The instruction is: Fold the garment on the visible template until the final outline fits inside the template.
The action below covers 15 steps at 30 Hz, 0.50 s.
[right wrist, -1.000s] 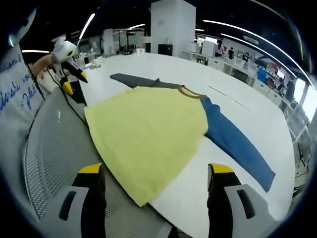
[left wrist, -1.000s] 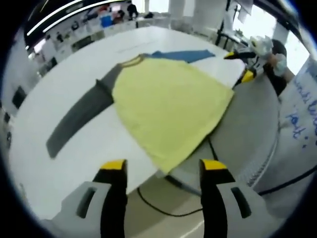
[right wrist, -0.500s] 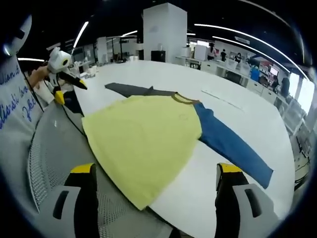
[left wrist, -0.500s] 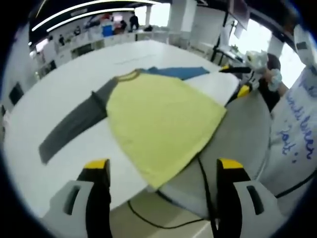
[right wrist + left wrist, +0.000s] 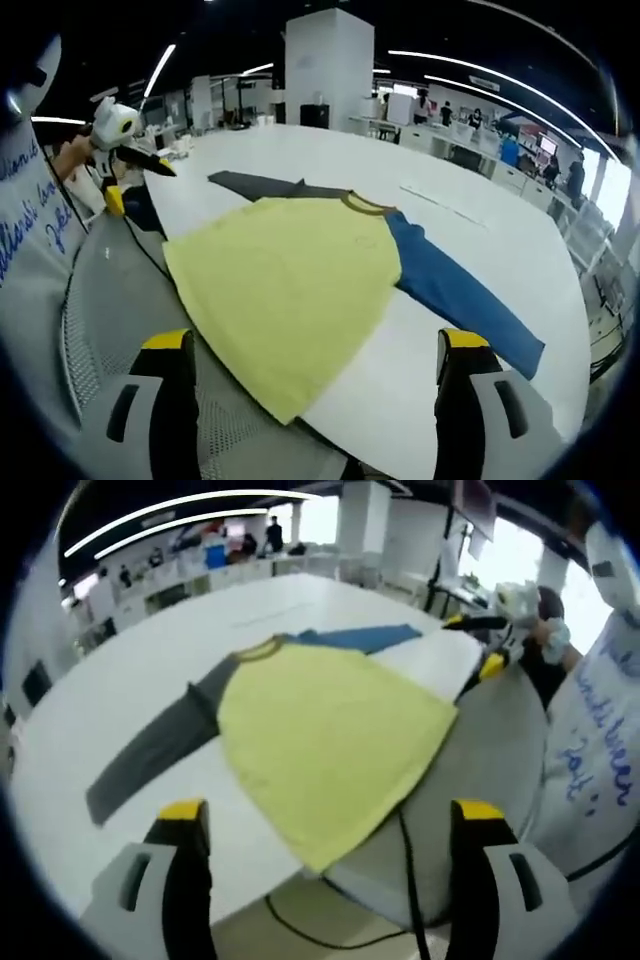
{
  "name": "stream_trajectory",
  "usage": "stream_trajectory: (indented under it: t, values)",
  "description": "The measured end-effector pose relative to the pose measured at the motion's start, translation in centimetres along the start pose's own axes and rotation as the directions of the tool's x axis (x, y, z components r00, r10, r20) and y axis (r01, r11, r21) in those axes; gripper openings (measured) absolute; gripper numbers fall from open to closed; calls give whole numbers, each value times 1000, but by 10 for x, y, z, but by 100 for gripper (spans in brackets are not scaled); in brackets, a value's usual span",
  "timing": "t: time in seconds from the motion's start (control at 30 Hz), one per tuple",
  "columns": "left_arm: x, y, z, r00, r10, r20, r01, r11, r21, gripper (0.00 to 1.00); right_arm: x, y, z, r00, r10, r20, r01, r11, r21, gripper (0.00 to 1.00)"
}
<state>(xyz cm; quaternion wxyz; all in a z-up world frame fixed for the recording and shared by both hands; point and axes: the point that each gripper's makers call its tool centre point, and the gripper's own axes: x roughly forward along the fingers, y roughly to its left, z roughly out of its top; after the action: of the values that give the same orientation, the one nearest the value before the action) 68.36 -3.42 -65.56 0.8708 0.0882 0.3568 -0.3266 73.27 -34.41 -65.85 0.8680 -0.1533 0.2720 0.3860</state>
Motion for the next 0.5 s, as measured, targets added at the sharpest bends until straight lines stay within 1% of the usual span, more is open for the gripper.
stream_trajectory:
  t: [0.03,0.1,0.23,0.27,0.3,0.33,0.37,0.43,0.5]
  values:
    - [0,1,3,1000,8,14,-8,1000,-9,99,-1,0,3,1000,-3,10,3,1000,2,100]
    - [1,1,6,1000,12,25,-12,1000,-8,99,-3,1,9,1000,-4,27,4,1000,1,100]
    - [1,-1,10,1000,15,27,-15,1000,3,99,-5,1,15,999,-3,44,3,1000,5,100]
    - [0,-1,13,999,24,34,-24,1000,9,99,-6,0,17,999,-4,49,4,1000,7,100]
    - [-1,3,17,997,52,53,-53,998,19,99,-6,1,18,999,-5,52,4,1000,9,100]
    - [-4,4,20,996,66,60,-68,997,32,99,-7,1,19,998,-4,56,4,1000,10,100]
    - [-5,2,21,996,64,62,-66,997,33,99,-7,1,19,998,-3,57,2,1000,11,100]
    - [-8,0,28,994,70,86,-73,997,30,99,-8,4,19,998,8,58,-8,1000,13,100]
    - [-12,5,32,989,115,97,-122,990,65,99,-8,5,18,998,9,59,-10,1000,18,100]
